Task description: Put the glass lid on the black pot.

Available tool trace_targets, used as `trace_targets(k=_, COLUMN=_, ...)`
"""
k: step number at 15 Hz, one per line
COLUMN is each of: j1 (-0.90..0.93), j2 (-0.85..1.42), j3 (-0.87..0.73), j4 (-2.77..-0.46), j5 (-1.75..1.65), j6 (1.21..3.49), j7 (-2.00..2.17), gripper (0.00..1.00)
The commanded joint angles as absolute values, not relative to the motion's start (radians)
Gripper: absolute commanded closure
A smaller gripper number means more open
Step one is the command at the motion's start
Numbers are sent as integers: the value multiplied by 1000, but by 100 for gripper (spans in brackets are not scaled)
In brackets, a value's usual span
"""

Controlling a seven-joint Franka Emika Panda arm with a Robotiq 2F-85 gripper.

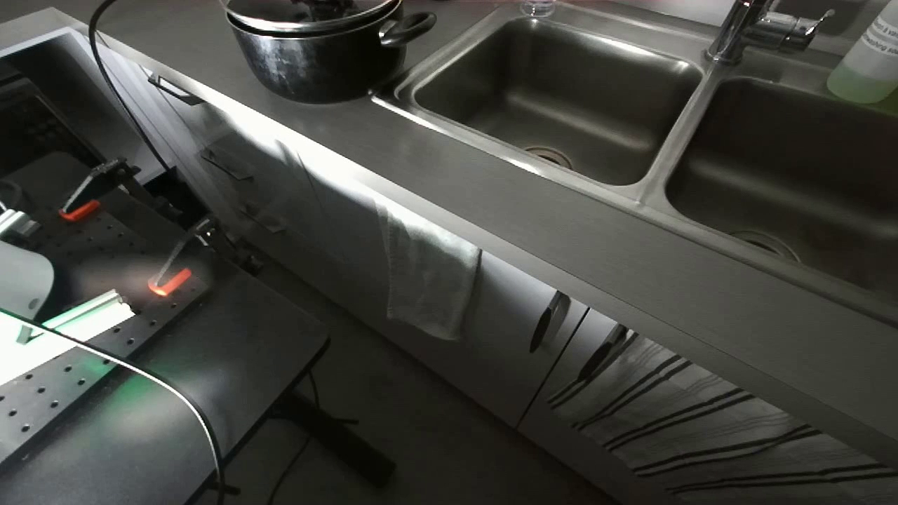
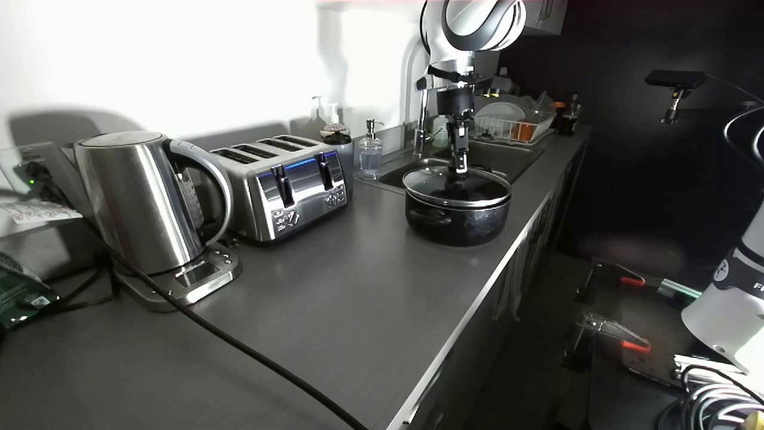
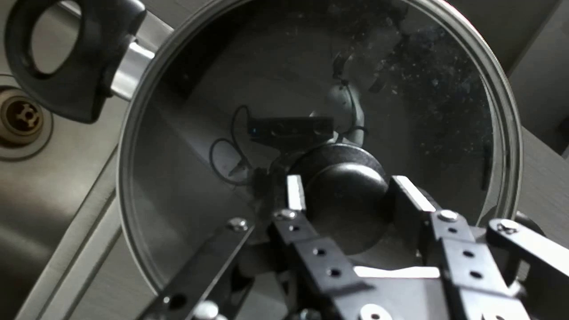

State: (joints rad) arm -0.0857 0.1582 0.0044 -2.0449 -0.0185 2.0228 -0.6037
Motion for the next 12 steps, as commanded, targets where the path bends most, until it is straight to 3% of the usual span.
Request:
trace_targets(k=1, j1=-88, j2=120, j3=-4, j4=-2063, j5=8, j6=2012, j7=-594, gripper=75)
trace_targets(k=12, j1=-83, j2=141, j3=-5, j4=-2049, j5=-3, j6=2009, j7=-571, gripper=75)
